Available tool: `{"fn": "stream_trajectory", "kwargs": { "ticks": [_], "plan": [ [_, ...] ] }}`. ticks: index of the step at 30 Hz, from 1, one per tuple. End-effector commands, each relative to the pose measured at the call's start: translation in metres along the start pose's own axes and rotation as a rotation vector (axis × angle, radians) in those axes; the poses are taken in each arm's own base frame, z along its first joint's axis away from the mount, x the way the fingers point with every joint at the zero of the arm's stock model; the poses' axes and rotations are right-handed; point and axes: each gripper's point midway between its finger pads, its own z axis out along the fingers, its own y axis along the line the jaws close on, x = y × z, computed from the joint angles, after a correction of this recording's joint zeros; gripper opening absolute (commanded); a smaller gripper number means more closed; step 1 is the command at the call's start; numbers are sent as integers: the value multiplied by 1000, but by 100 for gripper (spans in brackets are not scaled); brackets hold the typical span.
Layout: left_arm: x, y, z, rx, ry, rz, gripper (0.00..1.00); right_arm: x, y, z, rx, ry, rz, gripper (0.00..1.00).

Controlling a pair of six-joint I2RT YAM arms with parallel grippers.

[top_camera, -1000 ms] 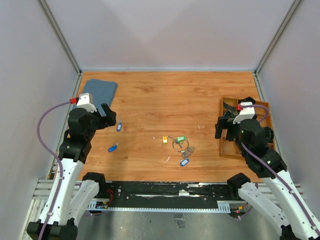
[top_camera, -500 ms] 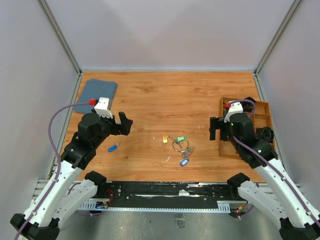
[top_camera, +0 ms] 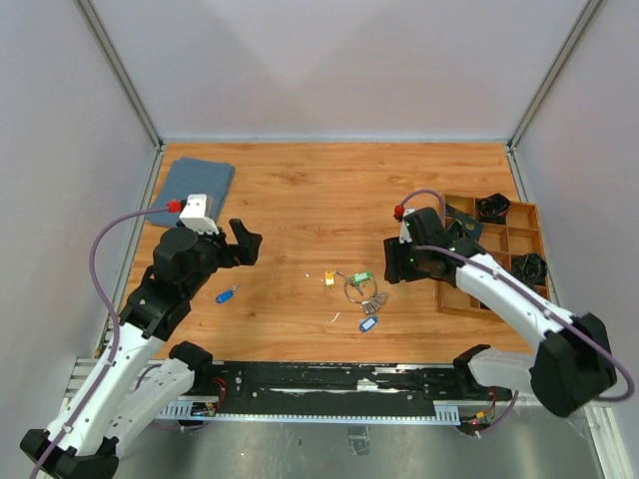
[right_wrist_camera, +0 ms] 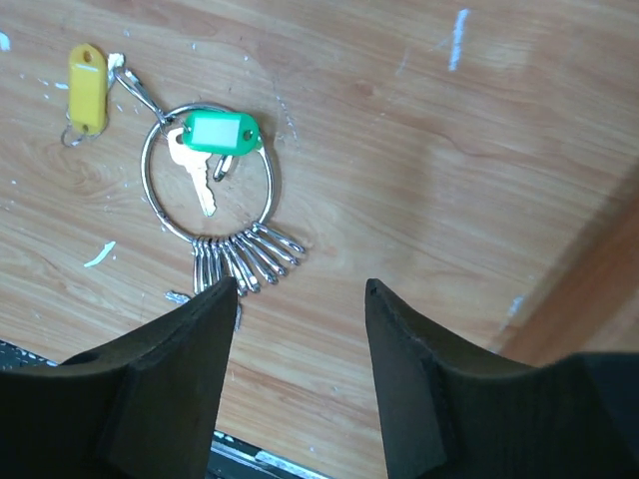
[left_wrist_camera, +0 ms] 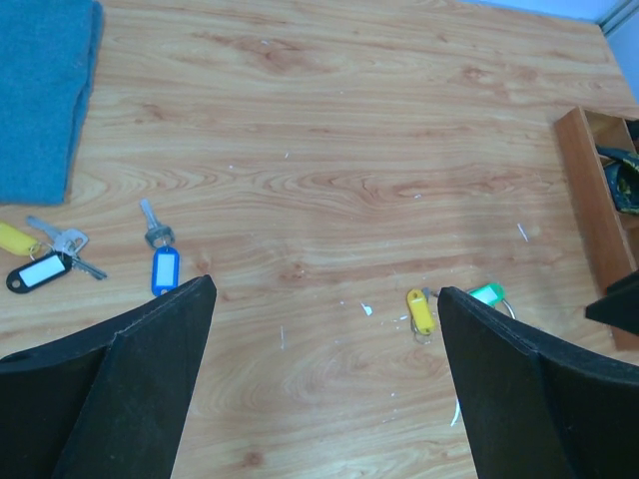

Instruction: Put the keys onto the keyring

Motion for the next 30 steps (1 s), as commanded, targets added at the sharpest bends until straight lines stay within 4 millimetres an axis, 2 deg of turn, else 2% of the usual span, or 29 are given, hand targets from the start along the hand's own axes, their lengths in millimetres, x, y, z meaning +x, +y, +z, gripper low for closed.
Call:
{"fn": "stream_trajectory", "kwargs": {
  "ticks": [1,7,11,15,24,30],
  "plan": [
    [0,0,3,-7,-17,-21,100,-2,20,25,-45,65,-13,53],
    [9,6,2,-22,2,-4,100,4,21,52,40,133,-75,45],
    [8,8,1,-30,-6,-3,100,8,28,67,72,160,-111,42],
    [7,9,0,-37,-9,-1,100,12,25,79,122,181,-128,38],
    [7,10,-1,-39,-9,-2,100,25,26,94,112,235,-137,32],
    [7,10,0,-44,-9,0,100,40,18,100,158,283,-154,22]
  ]
}}
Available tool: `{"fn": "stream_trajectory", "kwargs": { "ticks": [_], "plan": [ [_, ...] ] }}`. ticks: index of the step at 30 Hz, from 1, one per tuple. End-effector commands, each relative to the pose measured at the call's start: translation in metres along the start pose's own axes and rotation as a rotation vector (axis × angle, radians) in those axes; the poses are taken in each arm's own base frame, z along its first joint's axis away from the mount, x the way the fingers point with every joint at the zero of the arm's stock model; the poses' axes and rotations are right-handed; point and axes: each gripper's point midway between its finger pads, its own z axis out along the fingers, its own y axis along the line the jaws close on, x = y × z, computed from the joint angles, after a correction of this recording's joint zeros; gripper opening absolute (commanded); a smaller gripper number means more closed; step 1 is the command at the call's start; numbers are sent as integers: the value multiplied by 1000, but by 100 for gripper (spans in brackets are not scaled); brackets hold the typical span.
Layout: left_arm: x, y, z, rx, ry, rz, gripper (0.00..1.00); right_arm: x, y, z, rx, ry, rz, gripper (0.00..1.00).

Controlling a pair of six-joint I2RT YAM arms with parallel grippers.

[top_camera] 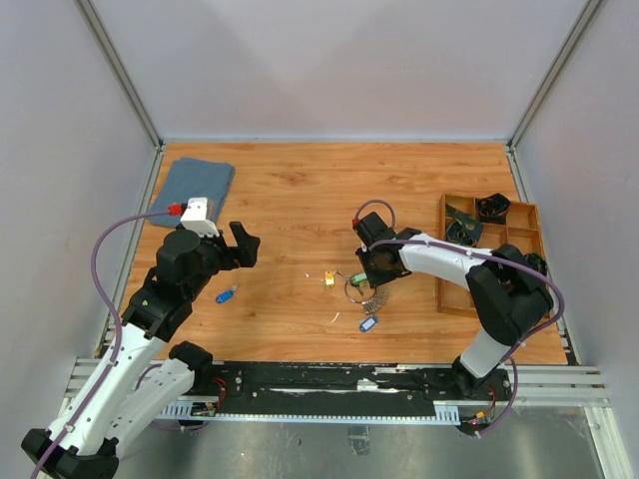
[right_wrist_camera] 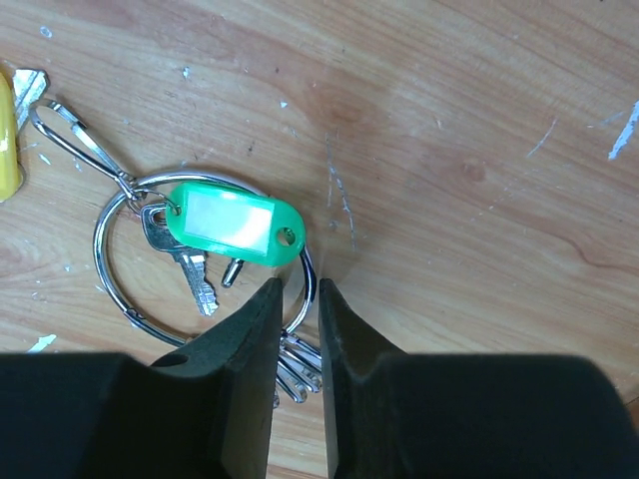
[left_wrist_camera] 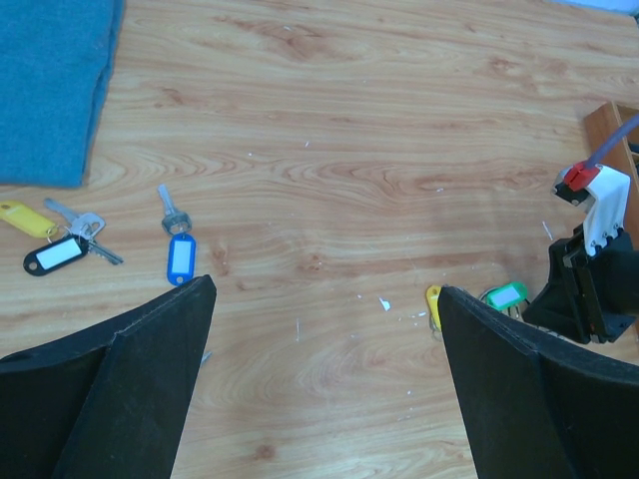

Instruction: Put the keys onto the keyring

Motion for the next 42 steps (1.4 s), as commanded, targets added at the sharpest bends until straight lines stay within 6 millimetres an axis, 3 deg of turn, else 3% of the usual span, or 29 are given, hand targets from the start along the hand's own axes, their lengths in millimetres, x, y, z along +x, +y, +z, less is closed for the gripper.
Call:
{"fn": "stream_trajectory", "kwargs": {
  "ticks": [1,5,8,16,25,34,42],
  "plan": [
    [-3,1,-1,-5,-17,4,100,9,-7,9,65,37,-11,21],
    [-3,1,-1,-8,-18,4,100,16,-18,8,114,36,-19,8],
    [-4,1,-1,-8,-17,4,100,9,-31,-6,175,-17,-27,1],
    [-13,-9,0,29,-32,-17,100,-32,-52,-83,244,-272,-90,1],
    [-13,-35,8,152,-18,-42,100,-51,-55,-147,222,-459,-131,1],
    [-2,-68,19,336,35,-29,100,-61,-34,-181,91,-585,-212,1],
    [13,-80,30,399,95,-27,93,-60,21,-194,-192,-646,-354,1]
  ]
}}
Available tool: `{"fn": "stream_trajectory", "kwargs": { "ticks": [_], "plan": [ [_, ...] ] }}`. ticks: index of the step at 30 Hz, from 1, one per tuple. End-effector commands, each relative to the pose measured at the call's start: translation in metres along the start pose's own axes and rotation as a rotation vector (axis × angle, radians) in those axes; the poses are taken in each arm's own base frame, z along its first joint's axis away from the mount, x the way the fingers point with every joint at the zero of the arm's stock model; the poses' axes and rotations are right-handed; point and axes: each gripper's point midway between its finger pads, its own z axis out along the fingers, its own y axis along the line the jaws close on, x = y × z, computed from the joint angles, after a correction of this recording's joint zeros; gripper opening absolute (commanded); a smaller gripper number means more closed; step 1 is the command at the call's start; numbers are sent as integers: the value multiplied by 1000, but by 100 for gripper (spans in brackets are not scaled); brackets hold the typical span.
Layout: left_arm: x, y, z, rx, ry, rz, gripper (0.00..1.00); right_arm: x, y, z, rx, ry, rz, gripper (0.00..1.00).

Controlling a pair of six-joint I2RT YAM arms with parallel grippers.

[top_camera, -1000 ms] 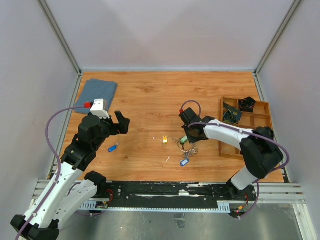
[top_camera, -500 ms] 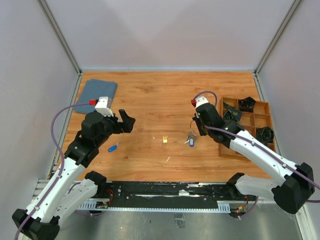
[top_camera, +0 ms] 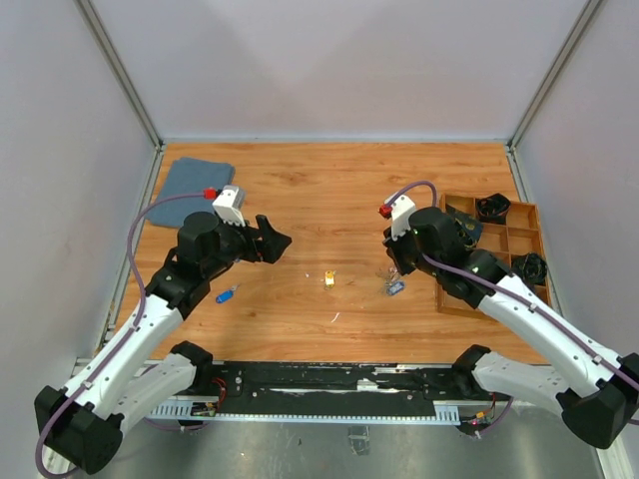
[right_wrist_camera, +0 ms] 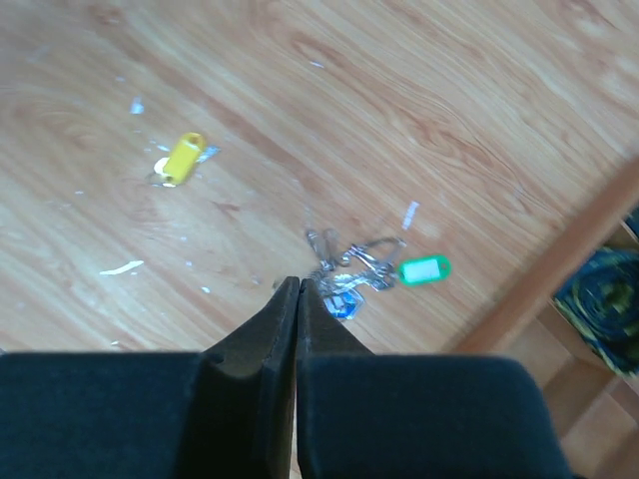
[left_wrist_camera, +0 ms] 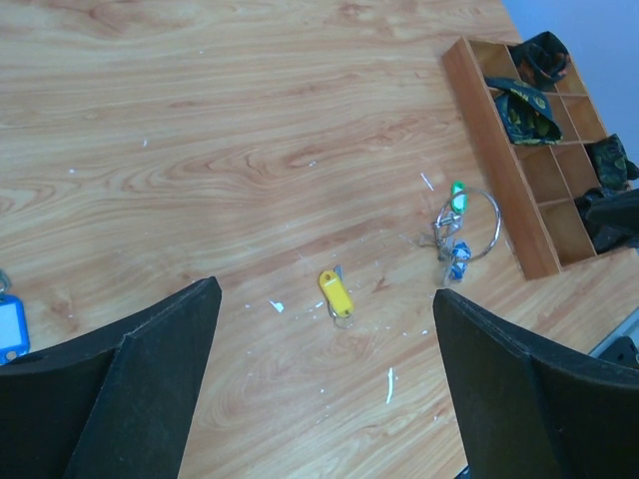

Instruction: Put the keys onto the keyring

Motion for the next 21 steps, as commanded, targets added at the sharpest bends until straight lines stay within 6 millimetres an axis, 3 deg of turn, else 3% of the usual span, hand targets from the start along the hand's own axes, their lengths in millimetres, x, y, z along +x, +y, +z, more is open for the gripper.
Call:
{"fn": "stream_trajectory", "kwargs": {
  "ticks": [1,4,6,9,16,21],
  "plan": [
    [-1,-13,4,71,-10,8,93,-21,30,-4,-167,-75,-36,1],
    [0,-7,3,42,-8,12,93,-6,8,6,-18,-8,30,3],
    [0,-1,2,11,-9,15,93,12,-12,10,110,69,78,13],
    [2,4,0,-21,-6,17,94,38,-27,15,203,174,146,20],
    [7,11,-1,-51,12,17,94,74,-35,32,207,320,241,28],
    [10,15,-2,-73,21,15,94,100,-26,47,145,456,289,29]
  ]
}}
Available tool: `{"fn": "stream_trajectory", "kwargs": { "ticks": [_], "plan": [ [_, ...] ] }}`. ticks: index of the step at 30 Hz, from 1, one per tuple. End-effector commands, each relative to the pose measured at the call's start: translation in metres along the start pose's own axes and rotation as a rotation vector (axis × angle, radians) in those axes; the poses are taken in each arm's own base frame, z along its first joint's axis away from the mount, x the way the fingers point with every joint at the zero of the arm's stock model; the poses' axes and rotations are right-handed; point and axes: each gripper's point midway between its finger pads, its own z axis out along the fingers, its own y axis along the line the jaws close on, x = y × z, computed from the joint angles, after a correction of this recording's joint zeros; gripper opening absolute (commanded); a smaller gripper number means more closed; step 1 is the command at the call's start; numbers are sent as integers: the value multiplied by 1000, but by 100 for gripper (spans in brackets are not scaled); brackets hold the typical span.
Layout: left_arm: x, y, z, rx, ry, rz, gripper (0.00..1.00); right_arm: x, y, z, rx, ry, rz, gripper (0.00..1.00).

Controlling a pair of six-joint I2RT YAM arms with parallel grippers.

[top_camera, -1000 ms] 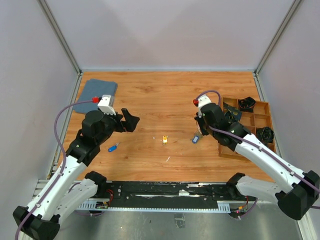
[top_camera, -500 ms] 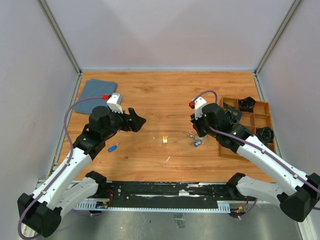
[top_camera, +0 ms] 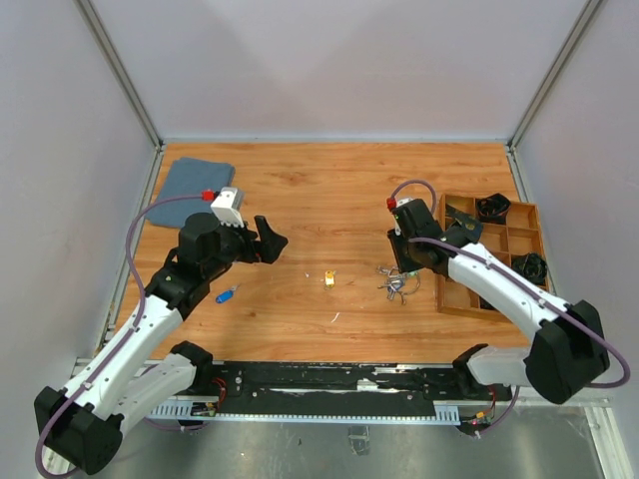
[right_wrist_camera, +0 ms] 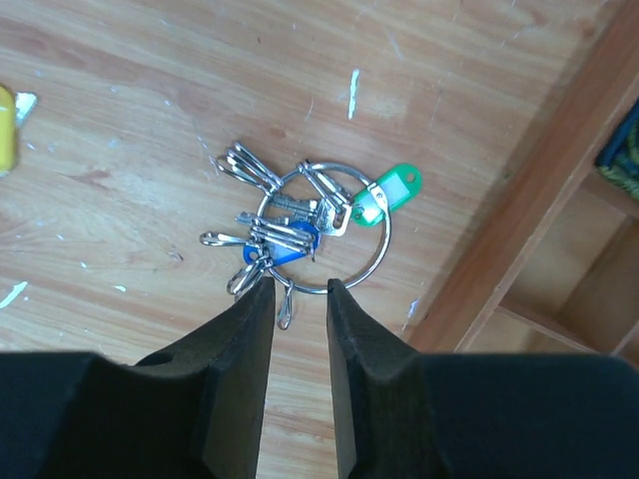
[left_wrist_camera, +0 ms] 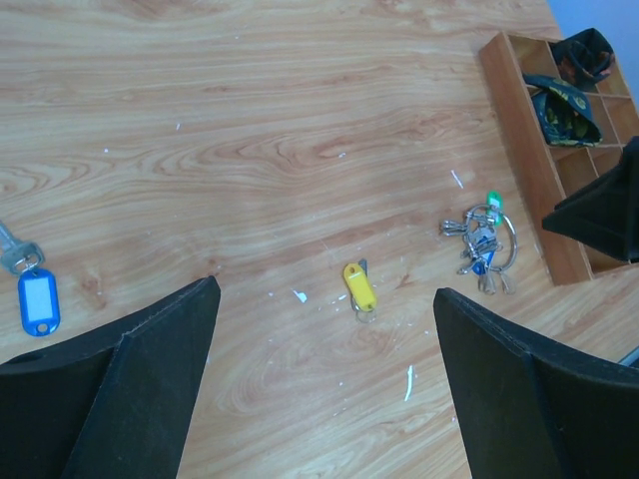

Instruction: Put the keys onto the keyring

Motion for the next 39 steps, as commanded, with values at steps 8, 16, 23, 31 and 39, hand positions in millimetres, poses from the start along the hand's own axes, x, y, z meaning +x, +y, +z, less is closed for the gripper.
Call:
{"fn": "stream_trajectory", "kwargs": {
  "ticks": [8,16,23,31,39],
  "plan": [
    [10,7,-5,-30,9,3,94,79,-7,16,69,237,179,38],
    [13,4,-1,-12,27,-3,94,108,8,28,3,284,250,37],
    [11,2,-2,-6,24,-5,94,112,16,40,-41,284,261,35],
    [11,1,0,-2,28,-6,94,111,6,48,3,281,252,30],
    [9,2,1,-8,29,-1,94,84,-14,23,110,172,253,30]
  ]
}}
